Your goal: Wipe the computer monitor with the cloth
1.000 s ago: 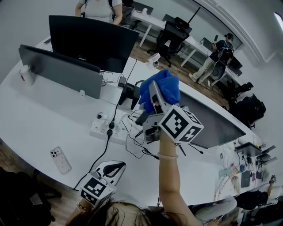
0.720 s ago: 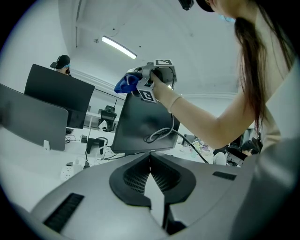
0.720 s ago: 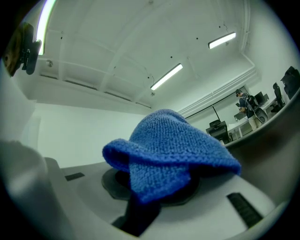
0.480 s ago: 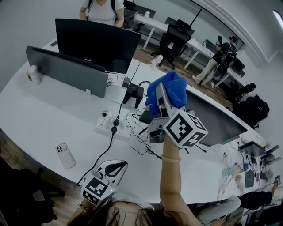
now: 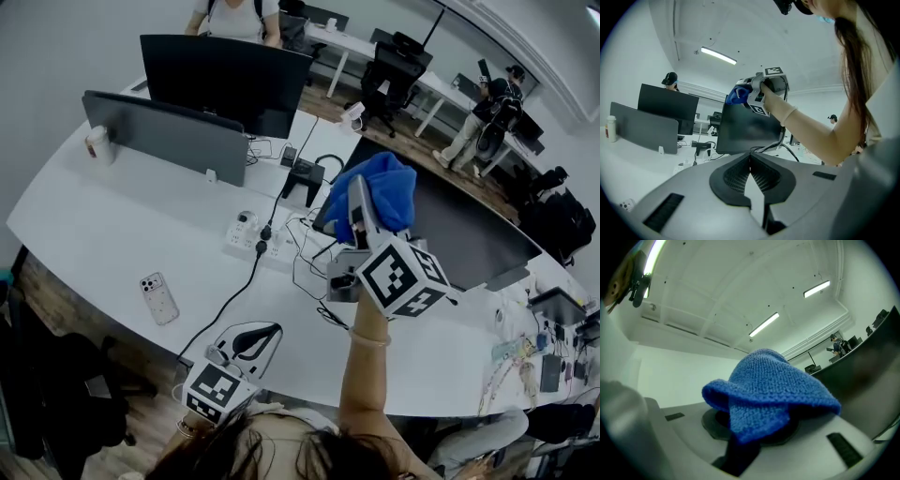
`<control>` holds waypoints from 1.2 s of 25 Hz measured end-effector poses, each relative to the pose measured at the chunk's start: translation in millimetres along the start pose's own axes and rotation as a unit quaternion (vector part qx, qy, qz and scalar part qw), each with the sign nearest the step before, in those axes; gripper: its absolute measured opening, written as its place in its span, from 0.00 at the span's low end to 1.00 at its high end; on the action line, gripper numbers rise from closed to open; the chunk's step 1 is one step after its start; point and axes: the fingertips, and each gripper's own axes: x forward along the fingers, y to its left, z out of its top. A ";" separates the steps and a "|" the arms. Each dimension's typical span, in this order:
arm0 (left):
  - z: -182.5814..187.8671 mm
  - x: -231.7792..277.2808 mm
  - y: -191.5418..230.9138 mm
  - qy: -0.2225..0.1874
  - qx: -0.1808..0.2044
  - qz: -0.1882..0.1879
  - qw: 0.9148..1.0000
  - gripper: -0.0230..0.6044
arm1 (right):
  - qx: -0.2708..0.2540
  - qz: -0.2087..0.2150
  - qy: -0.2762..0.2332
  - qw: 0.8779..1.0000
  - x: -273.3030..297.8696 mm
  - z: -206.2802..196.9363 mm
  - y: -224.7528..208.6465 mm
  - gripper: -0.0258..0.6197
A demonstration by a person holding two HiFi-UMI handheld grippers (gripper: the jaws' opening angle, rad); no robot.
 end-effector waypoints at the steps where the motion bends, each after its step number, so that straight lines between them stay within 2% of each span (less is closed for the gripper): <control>1: -0.7 -1.7 -4.7 0.001 0.000 0.004 1.000 0.05 | -0.005 -0.004 0.000 1.000 -8.4 -0.5 -0.4 0.19; 10: -7.1 -12.6 -68.6 -0.001 0.010 0.000 1.000 0.05 | -0.027 -0.030 0.000 0.999 -90.9 -2.3 -10.0 0.19; 19: -14.5 -21.8 -134.2 -0.004 0.027 -0.006 1.000 0.05 | -0.024 -0.038 0.002 0.999 -163.5 -3.1 -21.9 0.19; 27: -19.1 -34.5 -176.0 -0.028 0.036 0.025 0.999 0.05 | -0.026 -0.051 -0.011 0.998 -223.2 -4.6 -28.3 0.19; 30: -22.4 -40.6 -197.5 -0.029 0.039 0.024 0.999 0.05 | -0.027 -0.066 -0.015 0.997 -245.0 -7.0 -33.4 0.19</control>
